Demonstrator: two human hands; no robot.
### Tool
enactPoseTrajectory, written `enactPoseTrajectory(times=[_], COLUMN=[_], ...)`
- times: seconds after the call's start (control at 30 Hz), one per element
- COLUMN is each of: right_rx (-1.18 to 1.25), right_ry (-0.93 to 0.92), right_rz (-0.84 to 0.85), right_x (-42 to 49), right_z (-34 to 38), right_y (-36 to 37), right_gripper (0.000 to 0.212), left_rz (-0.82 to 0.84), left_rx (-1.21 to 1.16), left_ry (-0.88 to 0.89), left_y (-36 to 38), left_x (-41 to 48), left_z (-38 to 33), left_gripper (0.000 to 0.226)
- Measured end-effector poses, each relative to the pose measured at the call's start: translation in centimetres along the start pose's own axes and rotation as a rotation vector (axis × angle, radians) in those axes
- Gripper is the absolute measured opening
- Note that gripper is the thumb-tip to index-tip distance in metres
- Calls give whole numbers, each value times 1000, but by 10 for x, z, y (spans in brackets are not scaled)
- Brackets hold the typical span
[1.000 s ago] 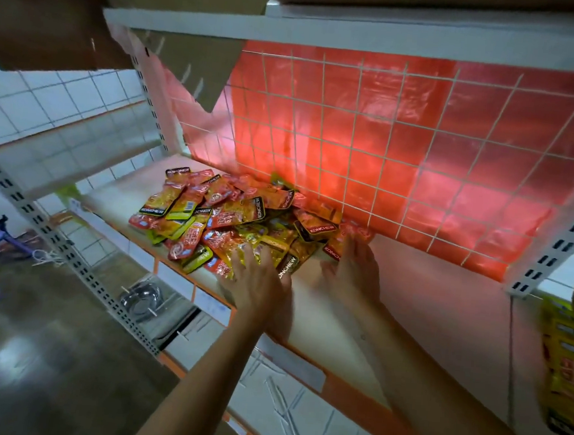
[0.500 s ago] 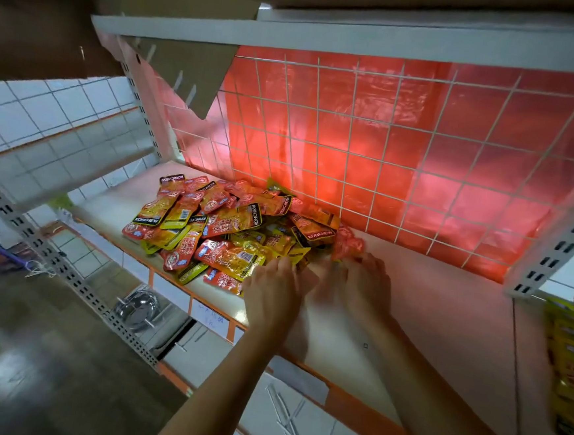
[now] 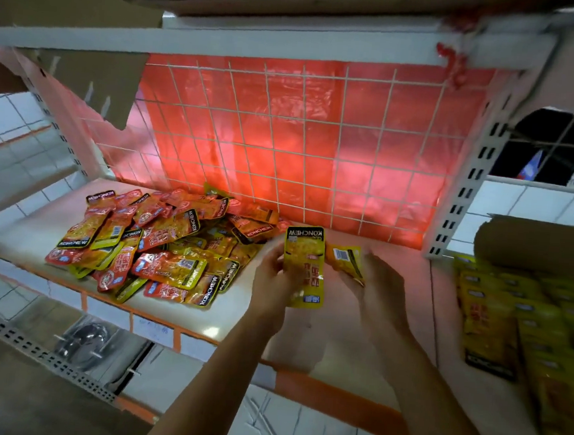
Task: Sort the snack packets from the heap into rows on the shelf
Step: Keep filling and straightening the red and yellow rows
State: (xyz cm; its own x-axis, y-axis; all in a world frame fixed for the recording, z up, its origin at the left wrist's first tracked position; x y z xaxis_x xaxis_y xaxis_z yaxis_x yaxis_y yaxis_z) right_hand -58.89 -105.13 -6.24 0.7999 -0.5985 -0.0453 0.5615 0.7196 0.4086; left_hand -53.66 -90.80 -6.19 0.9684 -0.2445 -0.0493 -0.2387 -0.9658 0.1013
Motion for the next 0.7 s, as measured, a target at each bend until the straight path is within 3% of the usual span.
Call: enactPoseTrajectory(times=[0.13, 0.23, 0.37, 0.5, 0.6, 0.7], right_rx=[-6, 0, -46, -112, -134, -142], right_ry=[-37, -76, -175, -288, -266, -240], right_rz=[-100, -166, -197, -154, -157, -197], right_x=[-1, -5, -6, -12, -17, -20], right_z=[20, 32, 52, 77, 92, 108], right_y=[-38, -67, -101, -142, -177, -216], right_gripper=[25, 32, 12, 38, 52, 48], left_rz=[111, 153, 223, 277, 178, 112], left_rx=[-256, -290, -385, -433, -363, -273], left_ry=[-132, -130, -156, -151, -247, -285], left_y=[32, 60, 91, 123, 147, 171], left_x=[-3, -11, -20, -28, -34, -45], left_z=[6, 8, 9, 10, 14, 21], left_gripper=[52, 29, 22, 33, 33, 11])
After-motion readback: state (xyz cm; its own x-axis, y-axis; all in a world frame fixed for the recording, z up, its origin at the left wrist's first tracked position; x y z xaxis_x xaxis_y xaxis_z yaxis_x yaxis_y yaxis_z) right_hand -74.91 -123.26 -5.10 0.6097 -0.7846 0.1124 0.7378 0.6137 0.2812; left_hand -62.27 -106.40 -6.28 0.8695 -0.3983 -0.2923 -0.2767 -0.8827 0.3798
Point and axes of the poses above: each hand's wrist, its own x-axis towards the middle knuckle, its own y-axis out of the palm, z = x × y, the point moved 2 cm from there along x, towards the middle knuckle, and after that the axes turned 1 degree about x, right-handed, at the moved point
